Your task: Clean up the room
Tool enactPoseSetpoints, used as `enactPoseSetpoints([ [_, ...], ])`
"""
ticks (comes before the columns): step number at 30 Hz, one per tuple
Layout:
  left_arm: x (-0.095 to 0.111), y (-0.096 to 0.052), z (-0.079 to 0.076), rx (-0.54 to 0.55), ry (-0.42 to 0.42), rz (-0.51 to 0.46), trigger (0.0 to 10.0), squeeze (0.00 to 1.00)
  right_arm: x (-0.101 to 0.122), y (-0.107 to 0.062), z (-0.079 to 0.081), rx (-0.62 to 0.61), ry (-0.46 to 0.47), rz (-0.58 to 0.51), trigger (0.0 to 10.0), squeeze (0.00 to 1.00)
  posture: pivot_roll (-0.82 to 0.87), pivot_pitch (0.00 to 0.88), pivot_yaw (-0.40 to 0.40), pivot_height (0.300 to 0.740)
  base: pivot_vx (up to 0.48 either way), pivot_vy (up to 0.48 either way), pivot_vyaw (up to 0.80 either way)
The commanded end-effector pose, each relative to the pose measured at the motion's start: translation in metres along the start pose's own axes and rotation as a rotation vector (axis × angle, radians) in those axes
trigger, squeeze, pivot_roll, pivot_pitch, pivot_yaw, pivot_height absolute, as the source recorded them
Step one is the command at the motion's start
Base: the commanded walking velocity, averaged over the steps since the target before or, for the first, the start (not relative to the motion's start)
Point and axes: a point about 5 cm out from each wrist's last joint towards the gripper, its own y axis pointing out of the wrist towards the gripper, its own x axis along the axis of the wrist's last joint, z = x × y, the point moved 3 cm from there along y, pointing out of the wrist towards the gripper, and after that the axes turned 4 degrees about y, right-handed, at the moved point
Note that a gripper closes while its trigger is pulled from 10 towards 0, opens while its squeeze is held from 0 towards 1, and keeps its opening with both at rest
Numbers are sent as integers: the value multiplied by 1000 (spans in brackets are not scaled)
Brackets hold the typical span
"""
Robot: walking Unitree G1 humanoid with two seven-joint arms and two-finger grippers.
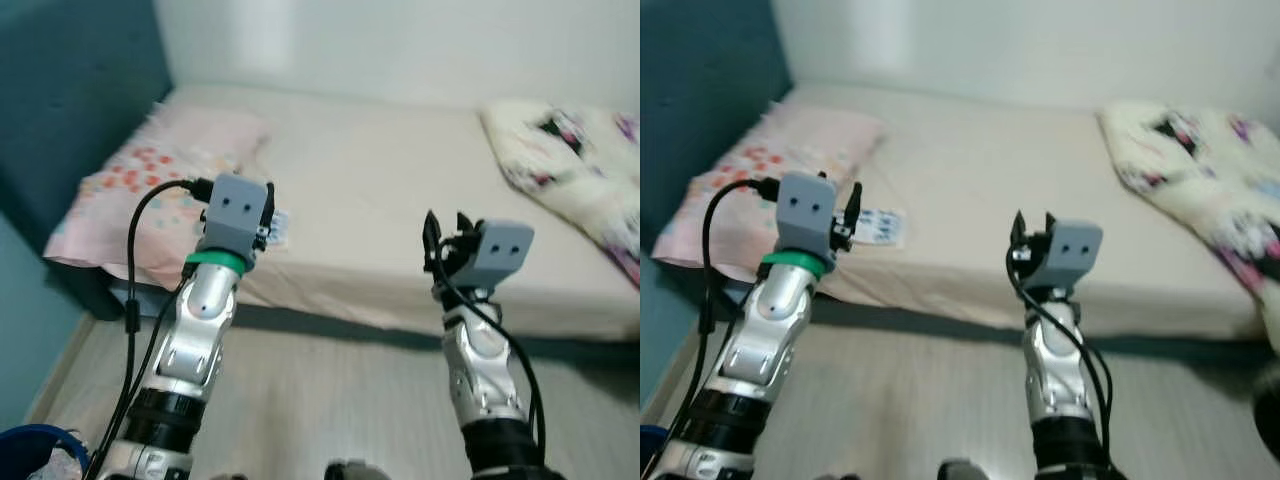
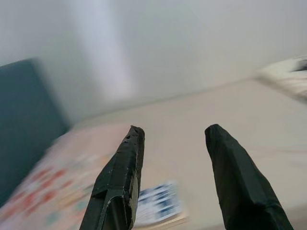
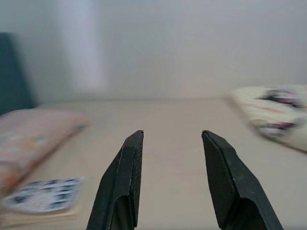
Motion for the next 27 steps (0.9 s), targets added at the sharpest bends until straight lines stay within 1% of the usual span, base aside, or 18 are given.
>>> enactPoseSetpoints([
  [1,-3,-1,-1,-9,16,13,10000,0,-3,-2,-4,-18,5,10,10000,0,-57,33,27,740,0,0,-669],
  [23,-3,-2,-3,-22,33,9,10000,0,-4,-3,-2,-17,-2,7,10000,0,-58,38,34,740,0,0,0],
  [25,-4,-2,-4,-27,15,14,10000,0,-4,-4,-2,-15,-6,9,10000,0,-60,41,33,740,0,0,0],
  [27,-4,-2,-4,-27,15,14,10000,0,-4,-4,-2,-15,-6,9,10000,0,-60,41,33,740,0,0,0],
])
